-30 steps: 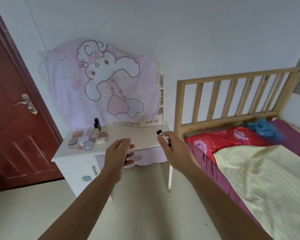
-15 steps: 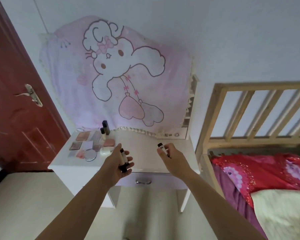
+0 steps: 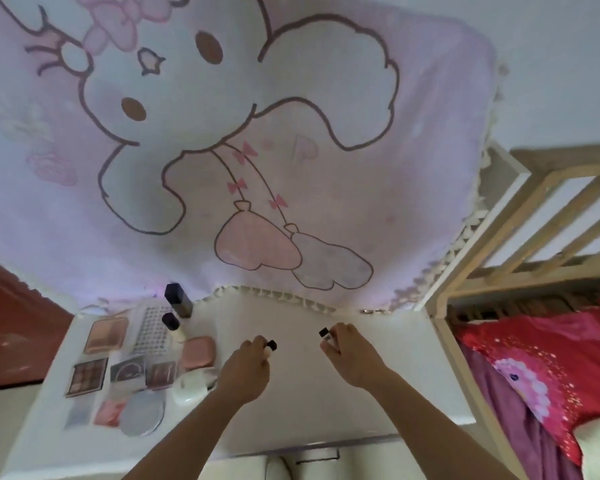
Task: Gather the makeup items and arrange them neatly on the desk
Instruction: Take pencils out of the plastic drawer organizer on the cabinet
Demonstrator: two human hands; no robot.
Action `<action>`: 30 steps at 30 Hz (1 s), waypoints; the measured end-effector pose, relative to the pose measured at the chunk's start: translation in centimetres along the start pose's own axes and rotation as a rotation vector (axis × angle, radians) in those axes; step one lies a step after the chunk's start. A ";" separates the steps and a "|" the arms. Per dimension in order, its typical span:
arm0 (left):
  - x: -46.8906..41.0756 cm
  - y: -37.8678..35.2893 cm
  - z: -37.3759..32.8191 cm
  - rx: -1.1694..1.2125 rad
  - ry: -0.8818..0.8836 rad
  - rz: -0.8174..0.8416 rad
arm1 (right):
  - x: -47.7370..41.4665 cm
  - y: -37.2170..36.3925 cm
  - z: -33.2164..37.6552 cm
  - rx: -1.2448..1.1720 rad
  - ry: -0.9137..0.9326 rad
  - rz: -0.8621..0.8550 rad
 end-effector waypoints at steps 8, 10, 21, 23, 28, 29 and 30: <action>-12.6 -2.4 2.1 -0.393 -0.146 0.145 | -11.0 -4.9 0.0 0.106 -0.150 0.139; -14.5 -3.0 2.2 -0.469 -0.188 0.136 | -12.9 -5.7 0.2 0.115 -0.161 0.160; -17.3 -3.3 8.2 -0.462 -0.202 0.105 | -18.2 -6.6 4.6 0.026 -0.027 0.087; -17.5 -3.5 8.7 -0.445 -0.226 0.092 | -18.0 -6.9 4.6 0.010 -0.023 0.095; -16.9 -3.7 9.2 -0.397 -0.251 0.102 | -17.0 -6.4 4.8 -0.024 0.012 0.094; -16.6 -3.5 9.2 -0.398 -0.250 0.101 | -16.7 -6.3 4.9 -0.013 0.017 0.122; -16.3 -3.0 9.0 -0.394 -0.240 0.096 | -16.4 -6.0 5.1 -0.008 0.026 0.126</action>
Point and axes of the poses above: each hand's wrist, its own x-axis away from the middle knuckle, its own y-axis out of the back of the hand, z = x × y, the point moved 9 cm from there along -x, towards the middle knuckle, and after that the axes turned 10 degrees about z, right-handed, at the moved point
